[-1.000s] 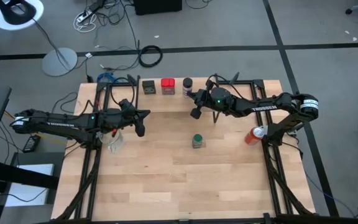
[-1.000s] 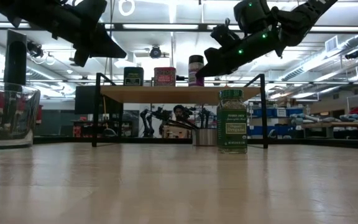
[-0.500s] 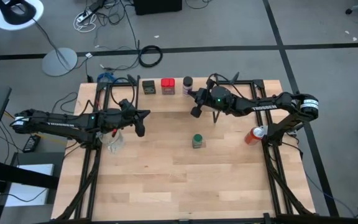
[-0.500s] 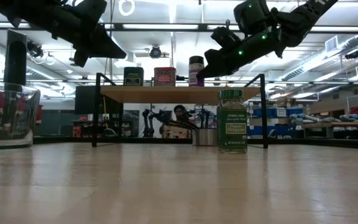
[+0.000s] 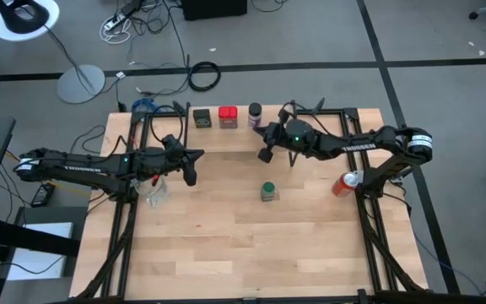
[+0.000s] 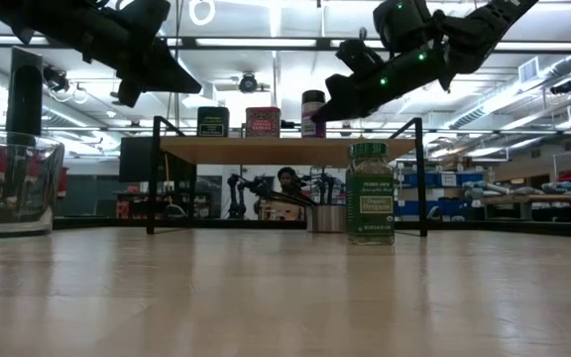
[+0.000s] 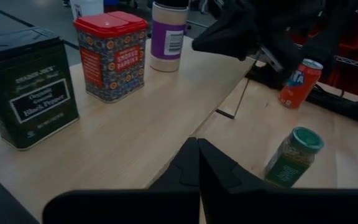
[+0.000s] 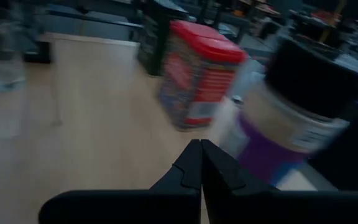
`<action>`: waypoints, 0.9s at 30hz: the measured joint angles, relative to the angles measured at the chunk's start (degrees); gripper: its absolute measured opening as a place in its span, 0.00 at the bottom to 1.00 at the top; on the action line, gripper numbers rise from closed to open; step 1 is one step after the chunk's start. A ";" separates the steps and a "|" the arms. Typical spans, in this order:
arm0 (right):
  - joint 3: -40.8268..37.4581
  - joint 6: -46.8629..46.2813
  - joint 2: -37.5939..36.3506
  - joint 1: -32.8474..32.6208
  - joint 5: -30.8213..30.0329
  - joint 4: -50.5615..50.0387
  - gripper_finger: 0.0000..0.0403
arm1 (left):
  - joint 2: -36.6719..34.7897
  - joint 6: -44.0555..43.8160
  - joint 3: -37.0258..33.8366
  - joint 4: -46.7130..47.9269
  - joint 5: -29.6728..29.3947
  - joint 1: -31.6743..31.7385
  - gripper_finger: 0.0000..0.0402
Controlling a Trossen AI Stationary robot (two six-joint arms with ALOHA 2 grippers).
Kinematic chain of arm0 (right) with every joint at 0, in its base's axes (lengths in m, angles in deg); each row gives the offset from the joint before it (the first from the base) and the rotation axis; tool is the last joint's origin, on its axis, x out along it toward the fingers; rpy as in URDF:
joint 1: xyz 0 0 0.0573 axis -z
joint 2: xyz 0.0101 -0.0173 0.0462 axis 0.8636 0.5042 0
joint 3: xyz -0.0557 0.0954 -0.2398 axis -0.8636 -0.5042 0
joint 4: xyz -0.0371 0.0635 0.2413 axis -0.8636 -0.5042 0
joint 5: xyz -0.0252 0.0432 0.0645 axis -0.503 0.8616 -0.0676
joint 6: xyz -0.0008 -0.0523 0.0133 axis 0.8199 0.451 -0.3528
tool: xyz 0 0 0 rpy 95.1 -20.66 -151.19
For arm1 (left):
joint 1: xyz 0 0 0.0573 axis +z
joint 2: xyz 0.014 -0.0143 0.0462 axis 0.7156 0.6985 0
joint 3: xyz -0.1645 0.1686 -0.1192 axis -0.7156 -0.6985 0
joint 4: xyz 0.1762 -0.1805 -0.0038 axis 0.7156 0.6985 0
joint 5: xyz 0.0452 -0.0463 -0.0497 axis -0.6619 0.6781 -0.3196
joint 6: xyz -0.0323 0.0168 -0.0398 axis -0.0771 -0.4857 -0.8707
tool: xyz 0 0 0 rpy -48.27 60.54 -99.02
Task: Shelf spices
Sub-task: Put the black seasoning bottle on the shelf, then put the green seasoning bottle on the shelf
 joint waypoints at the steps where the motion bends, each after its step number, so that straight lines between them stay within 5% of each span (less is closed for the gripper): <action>1: 0.00 0.00 0.00 -0.76 0.03 0.00 0.00 | 0.00 -0.04 0.00 0.00 0.24 0.00 0.00; 14: 0.00 -1.04 -10.83 -11.15 -6.29 -3.56 0.07 | 0.03 0.37 0.00 0.07 1.31 0.00 0.00; 20: 0.04 -12.67 -17.77 -13.65 -3.28 -17.53 0.27 | 0.91 0.44 0.00 0.99 1.43 0.00 0.00; 27: 0.03 -22.24 -16.35 -19.09 -2.87 -28.47 0.58 | 5.02 2.89 0.00 1.25 2.29 0.00 0.00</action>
